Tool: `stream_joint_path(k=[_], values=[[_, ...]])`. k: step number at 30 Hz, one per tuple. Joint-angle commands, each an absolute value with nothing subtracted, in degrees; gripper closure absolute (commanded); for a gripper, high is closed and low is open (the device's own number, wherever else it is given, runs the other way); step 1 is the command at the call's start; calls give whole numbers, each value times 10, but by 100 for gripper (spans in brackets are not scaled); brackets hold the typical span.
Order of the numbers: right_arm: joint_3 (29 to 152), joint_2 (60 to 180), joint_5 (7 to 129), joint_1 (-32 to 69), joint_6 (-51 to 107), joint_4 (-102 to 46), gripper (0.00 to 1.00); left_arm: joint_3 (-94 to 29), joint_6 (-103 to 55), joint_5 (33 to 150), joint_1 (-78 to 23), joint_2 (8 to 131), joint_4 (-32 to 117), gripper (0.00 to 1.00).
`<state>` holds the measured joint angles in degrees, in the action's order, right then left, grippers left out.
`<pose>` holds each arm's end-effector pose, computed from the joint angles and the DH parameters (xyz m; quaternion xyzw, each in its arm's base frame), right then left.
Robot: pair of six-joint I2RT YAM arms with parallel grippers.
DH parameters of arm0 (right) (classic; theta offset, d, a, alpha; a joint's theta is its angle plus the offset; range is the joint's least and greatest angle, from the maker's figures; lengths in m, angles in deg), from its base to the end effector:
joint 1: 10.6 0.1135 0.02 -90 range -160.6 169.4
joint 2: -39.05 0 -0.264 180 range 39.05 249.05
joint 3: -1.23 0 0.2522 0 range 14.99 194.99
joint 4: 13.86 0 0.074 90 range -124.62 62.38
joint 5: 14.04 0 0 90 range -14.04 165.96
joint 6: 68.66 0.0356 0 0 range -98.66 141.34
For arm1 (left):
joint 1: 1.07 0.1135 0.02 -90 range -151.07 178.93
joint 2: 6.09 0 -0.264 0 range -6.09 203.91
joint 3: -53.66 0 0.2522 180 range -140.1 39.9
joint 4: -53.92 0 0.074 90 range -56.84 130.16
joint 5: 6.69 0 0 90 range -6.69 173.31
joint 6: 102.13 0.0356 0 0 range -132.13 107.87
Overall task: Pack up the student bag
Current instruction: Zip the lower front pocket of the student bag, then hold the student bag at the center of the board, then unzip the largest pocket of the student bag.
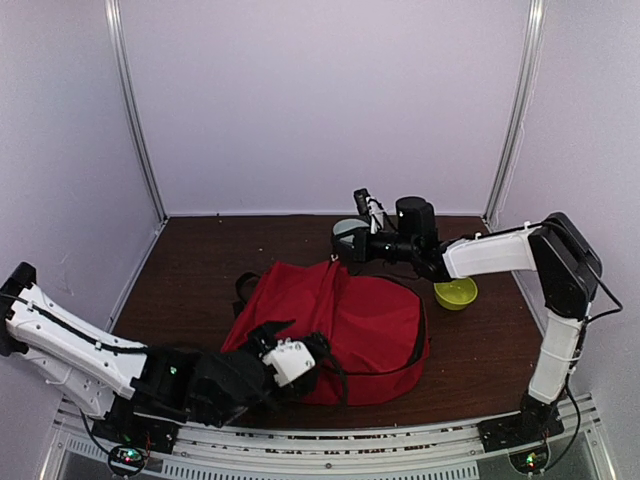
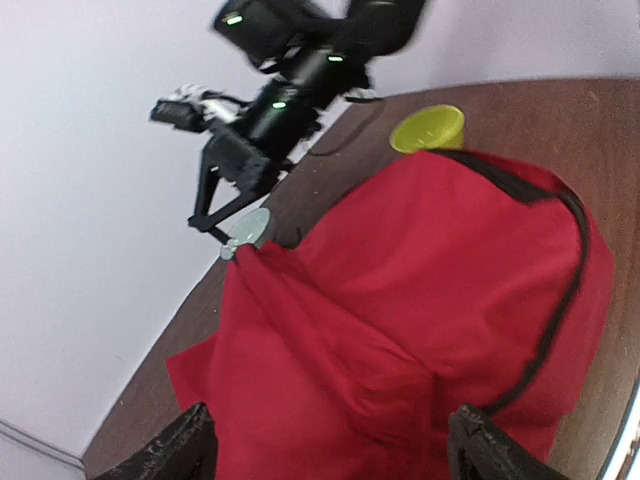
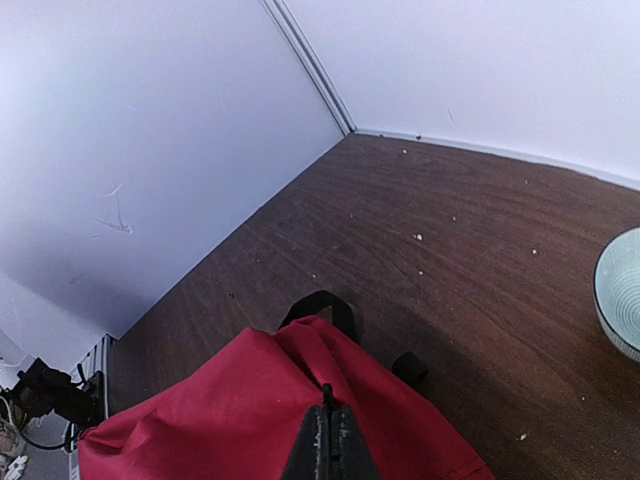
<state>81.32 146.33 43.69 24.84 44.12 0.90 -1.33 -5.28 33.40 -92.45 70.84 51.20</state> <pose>0.3348 0.2616 0.2279 -0.2556 0.7250 0.4820 0.4203 0.0204 -0.2829 0.2360 0.4279 0.6717 -0.0663 0.6010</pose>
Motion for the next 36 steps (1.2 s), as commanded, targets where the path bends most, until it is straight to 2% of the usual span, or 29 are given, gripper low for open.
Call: stream_joint_path(k=[1,5,7,11,16,18,19,20,21,22,23,29,36], values=[[803,1400,475,262,424,66,100,-72,-171,405,-862,681,509,13],[792,1385,496,277,421,69,100,-192,-219,415,-843,758,406,3],[790,1381,503,280,421,69,100,-239,-276,439,-821,799,344,2],[782,1368,504,284,421,70,100,-236,-375,425,-770,829,289,2],[780,1354,507,287,419,71,100,-240,-384,441,-740,877,279,6],[777,1350,508,287,416,70,100,-239,-397,466,-740,891,271,15],[775,1346,511,287,413,67,100,-236,-410,474,-740,891,266,27],[774,1343,513,286,406,63,100,-229,-423,475,-740,887,260,43],[774,1342,517,286,399,59,100,-220,-433,473,-740,879,255,65],[775,1341,521,285,393,55,100,-207,-440,470,-741,867,253,96],[775,1343,525,283,389,54,100,-195,-446,469,-743,851,254,100],[804,1387,557,240,395,56,100,-124,-416,453,-791,753,309,100],[862,1456,594,203,388,-9,100,-121,-350,396,-859,733,357,100]])
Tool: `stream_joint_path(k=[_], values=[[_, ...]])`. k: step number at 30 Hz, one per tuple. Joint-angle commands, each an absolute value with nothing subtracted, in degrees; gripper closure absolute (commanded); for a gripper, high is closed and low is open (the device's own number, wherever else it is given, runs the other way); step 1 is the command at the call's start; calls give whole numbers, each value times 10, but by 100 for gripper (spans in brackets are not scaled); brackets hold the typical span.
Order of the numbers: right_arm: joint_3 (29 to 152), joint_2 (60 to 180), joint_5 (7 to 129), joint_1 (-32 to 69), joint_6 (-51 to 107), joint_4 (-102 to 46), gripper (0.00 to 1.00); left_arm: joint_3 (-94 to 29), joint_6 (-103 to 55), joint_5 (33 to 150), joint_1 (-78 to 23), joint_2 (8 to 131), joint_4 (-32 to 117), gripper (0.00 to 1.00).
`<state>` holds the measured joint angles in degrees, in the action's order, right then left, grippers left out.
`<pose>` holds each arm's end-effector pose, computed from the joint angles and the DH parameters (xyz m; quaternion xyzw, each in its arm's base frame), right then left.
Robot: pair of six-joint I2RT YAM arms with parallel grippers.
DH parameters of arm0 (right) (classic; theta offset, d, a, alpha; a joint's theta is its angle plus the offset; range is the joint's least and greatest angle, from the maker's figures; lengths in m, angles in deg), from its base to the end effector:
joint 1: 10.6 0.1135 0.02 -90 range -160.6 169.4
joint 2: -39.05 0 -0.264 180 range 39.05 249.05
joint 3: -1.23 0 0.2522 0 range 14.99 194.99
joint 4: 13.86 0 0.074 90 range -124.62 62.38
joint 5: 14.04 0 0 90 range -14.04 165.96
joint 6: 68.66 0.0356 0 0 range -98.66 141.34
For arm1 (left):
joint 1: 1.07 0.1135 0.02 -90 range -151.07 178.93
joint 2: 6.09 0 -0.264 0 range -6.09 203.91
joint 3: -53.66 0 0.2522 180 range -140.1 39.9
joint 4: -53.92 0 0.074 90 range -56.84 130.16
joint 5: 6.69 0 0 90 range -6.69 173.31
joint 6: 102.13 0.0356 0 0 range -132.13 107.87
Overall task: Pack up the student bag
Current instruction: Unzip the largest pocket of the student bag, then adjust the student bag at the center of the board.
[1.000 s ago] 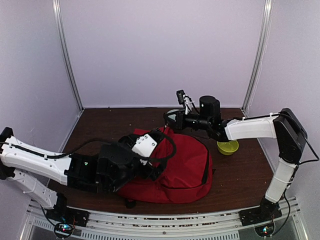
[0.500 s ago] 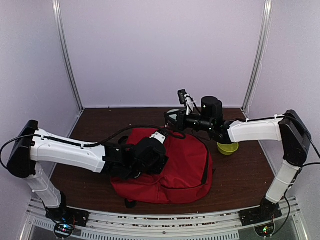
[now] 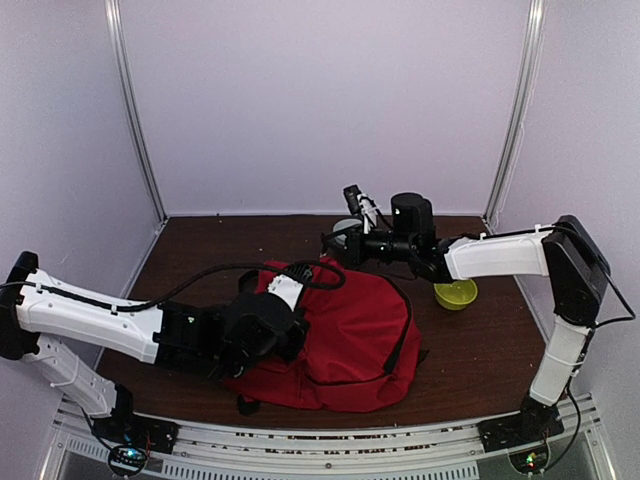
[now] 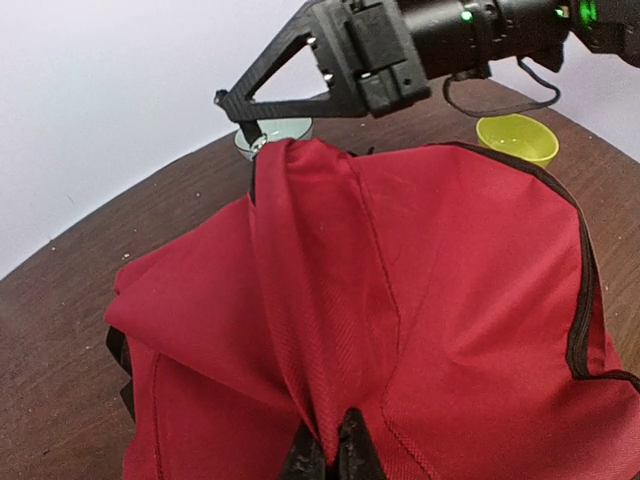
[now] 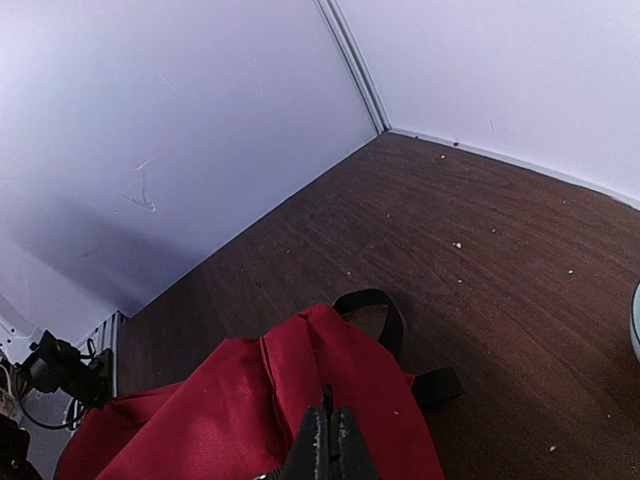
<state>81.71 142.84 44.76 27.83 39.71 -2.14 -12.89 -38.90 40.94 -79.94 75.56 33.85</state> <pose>0.3151 0.2736 0.2491 -0.2974 0.7053 0.4729 0.4364 0.0828 -0.2967 0.2512 0.2140 0.8167 -0.1482 0.5150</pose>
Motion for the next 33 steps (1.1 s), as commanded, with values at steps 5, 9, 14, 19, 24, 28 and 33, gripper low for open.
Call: stream_joint_path(k=[5,9,14,19,24,28,33], values=[[827,1448,626,188,386,-9,100,-107,-359,358,-861,715,371,100],[801,1439,626,168,396,8,100,-97,-356,347,-860,711,370,100],[798,1424,539,166,392,24,100,-111,-334,386,-853,730,382,100],[769,1354,513,169,396,32,43,-150,-336,455,-802,748,372,85],[766,1279,472,166,357,-26,41,-143,-376,525,-706,702,348,66],[781,1260,433,172,382,-144,41,-102,-392,542,-647,666,344,58],[780,1253,438,222,386,-276,48,-67,-419,545,-589,637,323,61]])
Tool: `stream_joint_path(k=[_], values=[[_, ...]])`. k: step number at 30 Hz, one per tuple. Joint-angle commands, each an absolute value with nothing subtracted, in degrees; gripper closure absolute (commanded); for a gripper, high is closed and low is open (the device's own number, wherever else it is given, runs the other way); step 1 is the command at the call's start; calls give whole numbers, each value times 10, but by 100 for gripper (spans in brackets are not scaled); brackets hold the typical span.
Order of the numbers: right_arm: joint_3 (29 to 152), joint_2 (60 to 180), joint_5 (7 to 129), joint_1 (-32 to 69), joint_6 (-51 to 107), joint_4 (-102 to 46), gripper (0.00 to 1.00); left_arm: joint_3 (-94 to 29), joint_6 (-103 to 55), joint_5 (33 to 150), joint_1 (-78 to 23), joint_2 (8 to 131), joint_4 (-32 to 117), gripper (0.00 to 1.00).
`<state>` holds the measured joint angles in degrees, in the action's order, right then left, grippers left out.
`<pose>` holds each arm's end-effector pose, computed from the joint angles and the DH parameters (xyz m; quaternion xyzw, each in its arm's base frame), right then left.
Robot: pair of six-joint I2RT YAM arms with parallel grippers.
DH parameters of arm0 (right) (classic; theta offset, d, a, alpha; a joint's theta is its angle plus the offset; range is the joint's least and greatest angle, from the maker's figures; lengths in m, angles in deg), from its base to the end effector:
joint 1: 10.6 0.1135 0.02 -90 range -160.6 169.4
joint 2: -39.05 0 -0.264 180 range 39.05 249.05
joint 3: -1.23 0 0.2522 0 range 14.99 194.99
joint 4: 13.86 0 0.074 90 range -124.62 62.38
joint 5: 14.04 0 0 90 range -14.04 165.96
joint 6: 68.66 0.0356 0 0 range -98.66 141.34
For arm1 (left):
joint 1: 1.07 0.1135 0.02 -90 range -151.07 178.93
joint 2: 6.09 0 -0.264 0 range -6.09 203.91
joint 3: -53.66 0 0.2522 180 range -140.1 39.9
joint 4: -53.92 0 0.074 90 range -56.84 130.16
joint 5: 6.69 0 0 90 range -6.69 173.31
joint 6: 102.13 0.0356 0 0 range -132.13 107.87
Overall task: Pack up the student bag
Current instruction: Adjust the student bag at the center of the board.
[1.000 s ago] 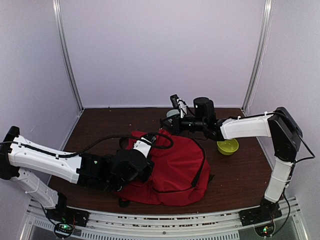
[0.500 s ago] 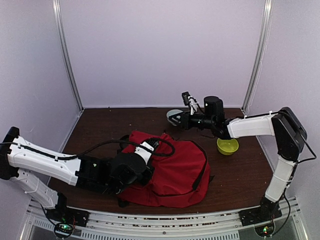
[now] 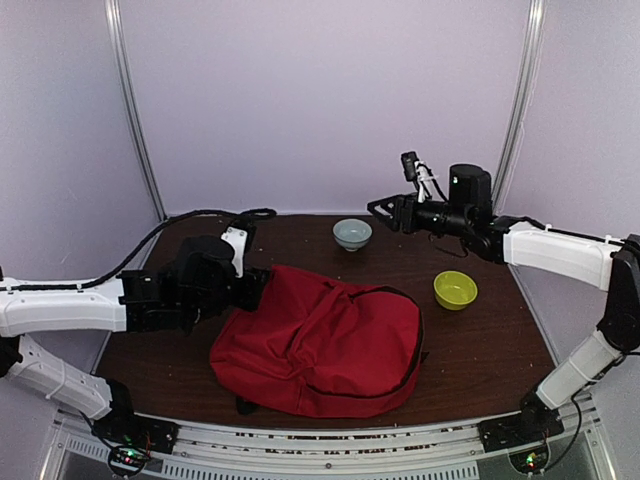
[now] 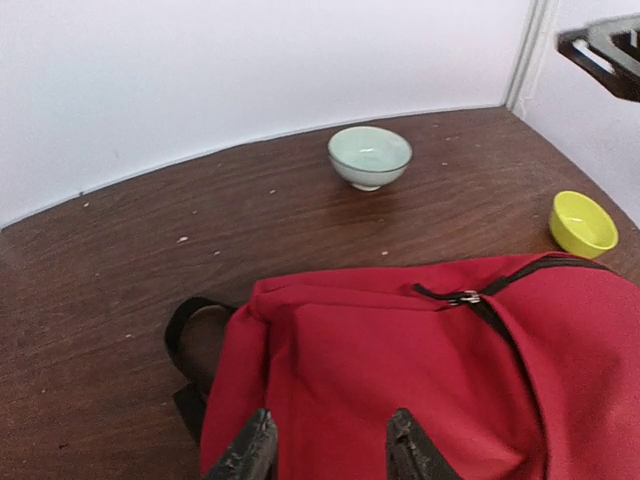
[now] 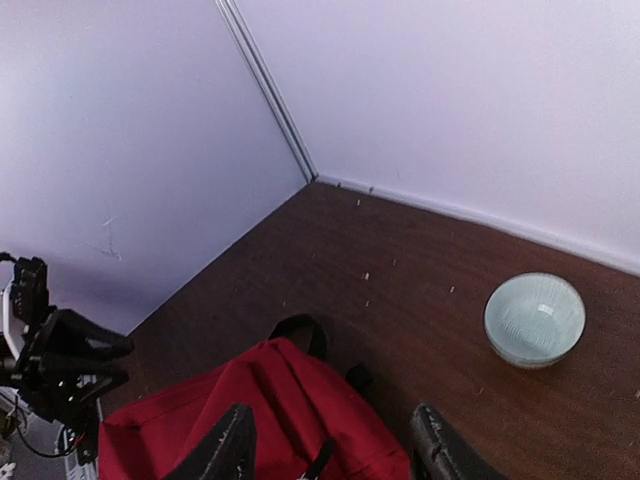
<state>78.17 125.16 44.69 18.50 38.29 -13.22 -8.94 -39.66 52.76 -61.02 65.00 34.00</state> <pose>0.3006 0.1885 0.3212 -0.2521 0.7070 0.4337 0.4985 0.1538 -0.2298 0.2762 0.1018 0.8334 -0.1780 0.5133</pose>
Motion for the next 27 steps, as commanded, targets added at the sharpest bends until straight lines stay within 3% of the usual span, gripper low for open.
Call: stream_joint_path(k=[1,5,10,13,20,24,27], values=[[779,1254,447,239,383,-307,49,-68,-416,540,-588,633,316,59],[774,1275,474,303,357,-397,52,-56,-421,540,-574,628,307,48],[779,1333,468,354,349,-408,54,-29,-451,599,-534,680,336,43],[794,1364,477,372,352,-395,55,-16,-460,623,-523,720,359,34],[879,1479,511,409,362,-375,56,22,-532,594,-496,752,352,32],[911,1450,534,403,336,-403,52,56,-540,585,-493,717,343,33],[921,1378,550,368,311,-431,38,59,-513,582,-469,676,312,31]])
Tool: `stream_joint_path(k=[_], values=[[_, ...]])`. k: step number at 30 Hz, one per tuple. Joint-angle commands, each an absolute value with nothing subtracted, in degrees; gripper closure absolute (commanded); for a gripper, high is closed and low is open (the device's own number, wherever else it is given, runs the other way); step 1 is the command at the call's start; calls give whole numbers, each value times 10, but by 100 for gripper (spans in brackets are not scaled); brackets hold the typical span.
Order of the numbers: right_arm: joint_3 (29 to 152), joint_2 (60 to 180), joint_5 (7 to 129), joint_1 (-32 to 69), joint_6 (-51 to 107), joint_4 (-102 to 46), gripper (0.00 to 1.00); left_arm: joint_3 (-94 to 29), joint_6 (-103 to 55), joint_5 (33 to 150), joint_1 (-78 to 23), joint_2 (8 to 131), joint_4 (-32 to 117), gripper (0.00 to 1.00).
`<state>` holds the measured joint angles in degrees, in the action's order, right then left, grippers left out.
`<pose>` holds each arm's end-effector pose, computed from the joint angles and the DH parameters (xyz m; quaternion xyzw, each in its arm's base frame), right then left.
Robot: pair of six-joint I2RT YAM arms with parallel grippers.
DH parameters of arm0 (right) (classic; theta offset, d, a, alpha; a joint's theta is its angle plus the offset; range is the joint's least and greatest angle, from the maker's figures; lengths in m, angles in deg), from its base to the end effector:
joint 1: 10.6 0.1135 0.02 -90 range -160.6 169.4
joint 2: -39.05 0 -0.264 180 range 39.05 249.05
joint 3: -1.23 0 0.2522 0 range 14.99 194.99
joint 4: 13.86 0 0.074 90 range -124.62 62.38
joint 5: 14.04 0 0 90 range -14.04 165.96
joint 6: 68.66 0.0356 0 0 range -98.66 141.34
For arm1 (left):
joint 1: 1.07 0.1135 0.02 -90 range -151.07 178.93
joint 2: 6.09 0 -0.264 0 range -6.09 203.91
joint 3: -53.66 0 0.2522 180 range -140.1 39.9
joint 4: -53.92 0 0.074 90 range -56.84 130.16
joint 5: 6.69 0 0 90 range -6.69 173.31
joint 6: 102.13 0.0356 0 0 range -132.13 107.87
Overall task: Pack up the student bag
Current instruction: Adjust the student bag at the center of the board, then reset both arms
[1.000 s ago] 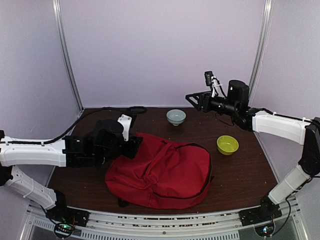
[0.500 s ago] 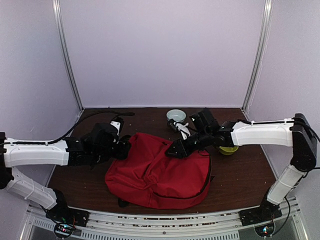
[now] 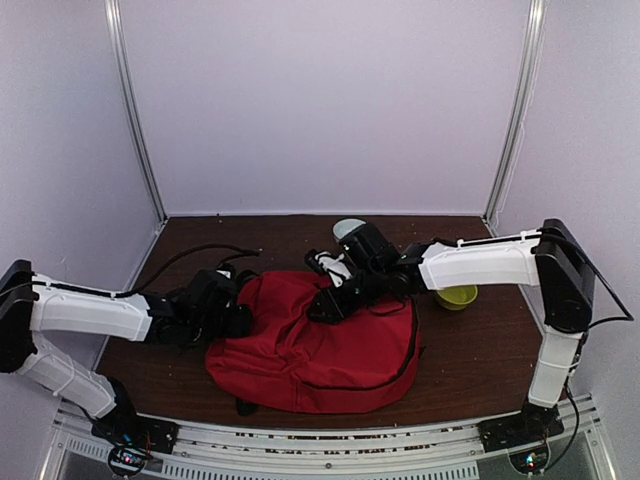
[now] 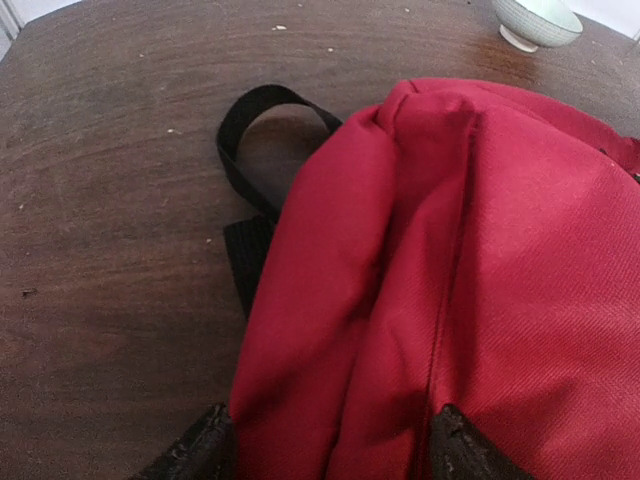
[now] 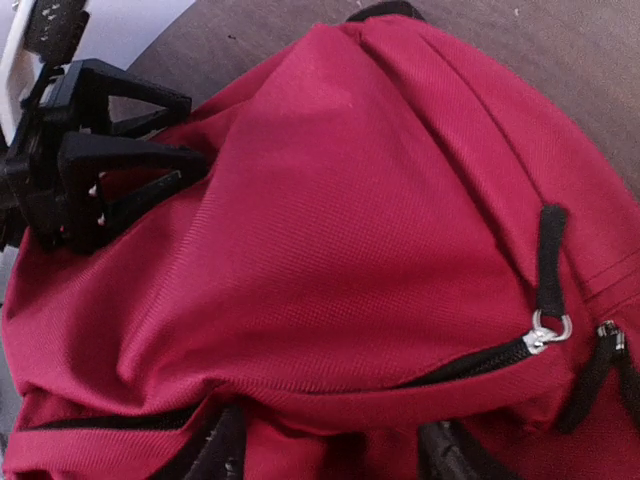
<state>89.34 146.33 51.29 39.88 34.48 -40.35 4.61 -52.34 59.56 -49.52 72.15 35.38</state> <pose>0.2501 0.3265 0.2067 -0.3660 0.8313 0.3624 0.2090 0.1819 -0.1836 0.1701 -0.0084 0.9157 -0.1093 0.3865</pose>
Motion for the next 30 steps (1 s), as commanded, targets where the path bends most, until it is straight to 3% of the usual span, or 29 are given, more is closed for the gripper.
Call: stream_joint_path(k=[1,2,3,8,14,19,23,30], values=[[917,1349,547,341,316,-429,27,53,-500,584,-454,663,299,29],[909,1319,538,312,327,-419,3,45,-487,584,-440,650,286,25],[895,1290,535,275,340,-397,0,35,-472,581,-424,638,269,22],[800,1159,595,91,388,-330,0,-8,-406,555,-326,568,226,5],[665,1083,704,-59,440,-259,0,-24,-345,495,-199,513,229,2],[595,1088,822,-69,440,-227,0,5,-254,369,-168,544,346,2],[577,1101,888,-70,431,-240,0,62,-228,378,-140,592,485,2],[549,1116,919,-71,424,-197,0,83,-181,394,-127,650,604,2]])
